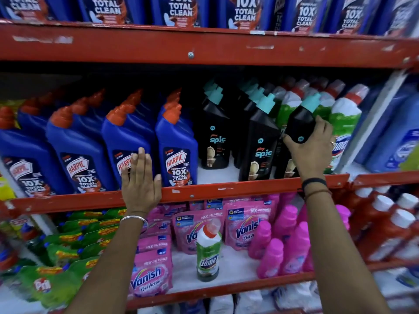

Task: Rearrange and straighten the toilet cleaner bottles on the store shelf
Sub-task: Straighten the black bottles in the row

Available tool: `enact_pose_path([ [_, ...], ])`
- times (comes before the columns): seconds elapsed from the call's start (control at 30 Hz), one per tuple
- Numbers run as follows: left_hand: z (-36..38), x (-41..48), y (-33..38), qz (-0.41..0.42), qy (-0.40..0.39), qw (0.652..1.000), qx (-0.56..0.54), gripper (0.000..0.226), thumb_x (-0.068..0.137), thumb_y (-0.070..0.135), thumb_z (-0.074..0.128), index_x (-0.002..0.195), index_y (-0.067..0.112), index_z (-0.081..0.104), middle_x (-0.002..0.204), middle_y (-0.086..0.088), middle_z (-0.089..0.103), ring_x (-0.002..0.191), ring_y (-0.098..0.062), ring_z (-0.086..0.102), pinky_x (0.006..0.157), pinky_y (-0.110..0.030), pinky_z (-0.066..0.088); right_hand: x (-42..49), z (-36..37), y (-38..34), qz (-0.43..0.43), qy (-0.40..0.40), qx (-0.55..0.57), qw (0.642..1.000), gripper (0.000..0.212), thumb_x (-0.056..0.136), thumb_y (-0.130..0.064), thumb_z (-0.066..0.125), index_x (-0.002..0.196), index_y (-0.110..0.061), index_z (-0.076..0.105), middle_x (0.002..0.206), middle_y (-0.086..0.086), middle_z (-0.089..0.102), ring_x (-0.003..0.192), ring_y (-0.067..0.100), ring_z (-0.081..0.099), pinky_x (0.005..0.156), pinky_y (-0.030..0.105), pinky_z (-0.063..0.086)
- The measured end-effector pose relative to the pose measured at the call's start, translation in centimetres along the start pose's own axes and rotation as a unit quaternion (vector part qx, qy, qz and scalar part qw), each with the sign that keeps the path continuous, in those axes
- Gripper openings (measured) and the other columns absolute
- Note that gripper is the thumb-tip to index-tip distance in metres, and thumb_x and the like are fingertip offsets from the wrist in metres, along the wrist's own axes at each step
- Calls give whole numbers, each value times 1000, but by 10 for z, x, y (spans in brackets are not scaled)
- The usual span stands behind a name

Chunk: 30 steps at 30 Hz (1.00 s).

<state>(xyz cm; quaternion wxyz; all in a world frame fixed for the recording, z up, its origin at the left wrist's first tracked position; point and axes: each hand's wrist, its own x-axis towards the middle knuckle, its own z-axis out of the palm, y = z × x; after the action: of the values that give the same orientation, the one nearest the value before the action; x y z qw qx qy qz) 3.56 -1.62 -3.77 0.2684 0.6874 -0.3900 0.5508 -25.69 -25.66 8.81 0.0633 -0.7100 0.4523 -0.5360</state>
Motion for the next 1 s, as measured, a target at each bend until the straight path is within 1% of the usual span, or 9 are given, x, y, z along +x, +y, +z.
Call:
enact_pose_path([
  [0.07, 0, 0, 0, -3, 1, 1000, 1, 63, 99, 33, 26, 153, 11, 0, 161, 1, -5, 148, -15, -4, 119, -35, -7, 4, -3, -2, 2, -3, -4, 1000, 79, 73, -37, 78, 135, -8, 39, 139, 15, 41, 118, 38, 47, 81, 48, 48],
  [0.13, 0, 0, 0, -3, -1, 1000, 2, 64, 99, 32, 27, 153, 10, 1, 161, 0, -5, 148, -15, -4, 119, -35, -7, 5, -7, -4, 1, -2, 9, 1000, 78, 70, -34, 79, 133, -8, 41, 137, 15, 43, 116, 38, 48, 81, 47, 47],
  [0.33, -1, 1, 1, -5, -11, 1000, 5, 62, 100, 34, 23, 153, 10, 1, 161, 0, -6, 148, -15, -5, 119, -35, -7, -17, -35, -9, -18, 62, 58, 996, 73, 67, -35, 81, 125, -7, 47, 134, 14, 48, 117, 36, 47, 88, 43, 43],
  [0.43, -1, 1, 1, -5, -13, 1000, 9, 65, 98, 31, 27, 153, 10, 1, 161, 0, -6, 148, -15, -4, 119, -35, -6, -29, -63, -33, -38, 120, 50, 991, 71, 66, -43, 78, 124, -12, 50, 132, 9, 51, 114, 35, 47, 81, 39, 39],
  [0.5, -1, 1, 2, -6, -13, 1000, 7, 67, 96, 30, 30, 153, 10, 1, 161, 0, -6, 148, -15, -4, 119, -35, -6, -37, -80, -53, -52, 136, 55, 988, 71, 65, -48, 77, 123, -17, 51, 130, 5, 53, 112, 33, 49, 75, 35, 36],
  [0.7, -4, 3, 2, -2, -17, 1000, 4, 67, 95, 29, 30, 153, 10, 1, 161, 0, -6, 148, -15, -4, 119, -35, -6, -62, -84, -110, -121, 85, 134, 980, 72, 61, -56, 75, 118, -17, 54, 121, 5, 58, 105, 30, 55, 81, 34, 41],
  [0.83, -4, 3, 2, -2, -21, 1000, -1, 68, 95, 30, 30, 153, 11, 0, 161, 1, -6, 148, -14, -3, 120, -35, -5, -77, -47, -140, -129, 17, 138, 982, 73, 62, -55, 77, 119, -17, 53, 122, 1, 57, 105, 28, 55, 68, 33, 43],
  [0.9, -4, 3, 2, -2, -20, 1000, -7, 65, 97, 31, 28, 153, 11, 0, 161, 1, -6, 148, -14, -2, 120, -35, -4, -81, -25, -147, -124, -4, 135, 983, 72, 64, -54, 77, 121, -17, 52, 124, 0, 55, 106, 31, 54, 62, 31, 39],
  [1.0, -2, 1, 0, 7, -15, 1000, -5, 61, 100, 33, 21, 153, 10, 1, 161, -1, -5, 148, -16, -1, 120, -35, -4, -84, 5, -151, -101, -17, 118, 988, 73, 66, -52, 77, 124, -18, 51, 128, -1, 53, 108, 31, 50, 60, 30, 33],
])
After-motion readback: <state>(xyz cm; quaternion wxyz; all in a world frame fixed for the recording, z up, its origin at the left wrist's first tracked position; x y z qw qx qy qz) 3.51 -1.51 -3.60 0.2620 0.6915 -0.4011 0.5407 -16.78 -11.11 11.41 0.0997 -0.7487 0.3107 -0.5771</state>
